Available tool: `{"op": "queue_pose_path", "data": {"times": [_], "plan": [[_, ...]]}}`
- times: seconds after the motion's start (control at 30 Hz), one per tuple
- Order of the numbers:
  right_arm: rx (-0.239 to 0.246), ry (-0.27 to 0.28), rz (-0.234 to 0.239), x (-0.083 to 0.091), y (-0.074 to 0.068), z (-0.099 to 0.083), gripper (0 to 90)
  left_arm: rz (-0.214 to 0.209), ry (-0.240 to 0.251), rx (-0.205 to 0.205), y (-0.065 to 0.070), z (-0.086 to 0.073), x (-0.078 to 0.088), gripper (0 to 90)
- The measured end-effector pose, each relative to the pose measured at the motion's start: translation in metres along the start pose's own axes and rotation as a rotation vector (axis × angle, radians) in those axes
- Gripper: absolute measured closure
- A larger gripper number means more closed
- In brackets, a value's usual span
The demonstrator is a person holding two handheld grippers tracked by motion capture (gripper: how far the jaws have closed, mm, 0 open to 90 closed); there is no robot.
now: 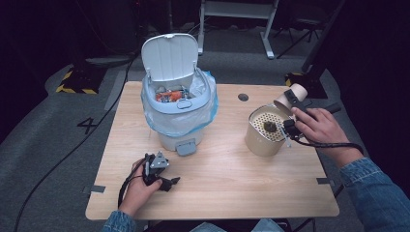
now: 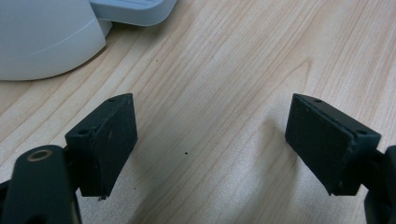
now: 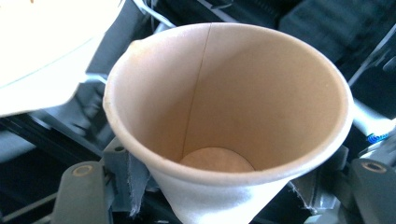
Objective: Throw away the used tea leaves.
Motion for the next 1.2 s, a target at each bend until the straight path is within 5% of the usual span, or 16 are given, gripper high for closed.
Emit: {"op": "queue_pose_path", "data": {"times": [0.1, 0.37, 0.53, 0.67, 0.7, 0.77, 0.87, 0.93, 1.07, 1.2], "plan": [[-0.21, -0.021, 0.079, -0.001, -0.009, -0.006, 31.3, -0.001, -0.001, 0.0, 0.0, 0.0, 0.0, 17.1], [-0.633, -0.03, 0.229, 0.001, -0.023, -0.013, 31.1, -0.011, -0.003, -0.007, -0.002, -0.002, 0.002, 17.2], [-1.013, -0.002, 0.334, 0.006, -0.02, -0.012, 31.1, -0.016, -0.003, -0.011, -0.004, -0.003, 0.005, 17.1], [-1.239, 0.048, 0.413, 0.011, -0.013, -0.008, 31.0, -0.016, -0.002, -0.009, -0.005, -0.004, 0.005, 17.1], [-1.362, 0.075, 0.471, 0.016, -0.008, -0.005, 31.0, -0.016, -0.002, -0.01, -0.005, -0.004, 0.005, 17.0], [-1.401, 0.081, 0.492, 0.017, -0.007, -0.004, 31.0, -0.016, -0.002, -0.01, -0.005, -0.004, 0.005, 17.1], [-1.586, 0.106, 0.612, 0.027, 0.002, 0.003, 30.7, -0.017, -0.002, -0.01, -0.005, -0.004, 0.005, 17.0], [-1.666, 0.113, 0.665, 0.032, 0.007, 0.006, 30.6, -0.017, -0.001, -0.01, -0.005, -0.004, 0.005, 17.0], [-1.724, 0.169, 0.722, 0.043, 0.018, 0.013, 30.4, -0.015, -0.002, -0.01, -0.005, -0.004, 0.005, 17.0], [-1.729, 0.211, 0.754, 0.055, 0.026, 0.023, 30.1, -0.015, -0.002, -0.01, -0.005, -0.004, 0.005, 17.0]]}}
Point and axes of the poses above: each handheld gripper's, and its own axes: x roughly backward along the jaws, z roughly out of its top, y roughly to its right, the point moved 10 cm from there along -x, roughly forward along the jaws, and after that the axes turned 14 degrees about -z, right-handed, at the moved point
